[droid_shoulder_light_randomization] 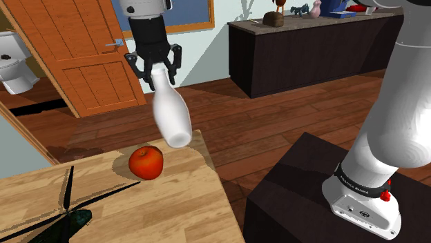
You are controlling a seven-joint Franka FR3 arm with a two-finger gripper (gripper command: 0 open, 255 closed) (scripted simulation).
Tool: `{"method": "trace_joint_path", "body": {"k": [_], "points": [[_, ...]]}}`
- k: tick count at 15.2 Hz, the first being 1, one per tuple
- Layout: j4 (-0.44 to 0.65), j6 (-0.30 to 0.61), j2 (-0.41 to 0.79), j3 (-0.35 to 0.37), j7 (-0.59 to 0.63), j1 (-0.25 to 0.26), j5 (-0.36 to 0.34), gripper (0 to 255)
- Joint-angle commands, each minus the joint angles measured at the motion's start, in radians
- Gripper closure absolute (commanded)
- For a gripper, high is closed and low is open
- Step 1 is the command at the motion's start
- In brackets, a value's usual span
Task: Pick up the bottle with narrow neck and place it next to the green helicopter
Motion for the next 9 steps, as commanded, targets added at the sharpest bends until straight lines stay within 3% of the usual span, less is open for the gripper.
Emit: {"method": "trace_joint_path", "body": {"k": [1,9], "points": [[0.041,-0.031,0.011,0.001,0.003,0.005,-0.006,255],[0.2,-0.156,0.05,0.006,0.01,0.026,-0.026,255]]}}
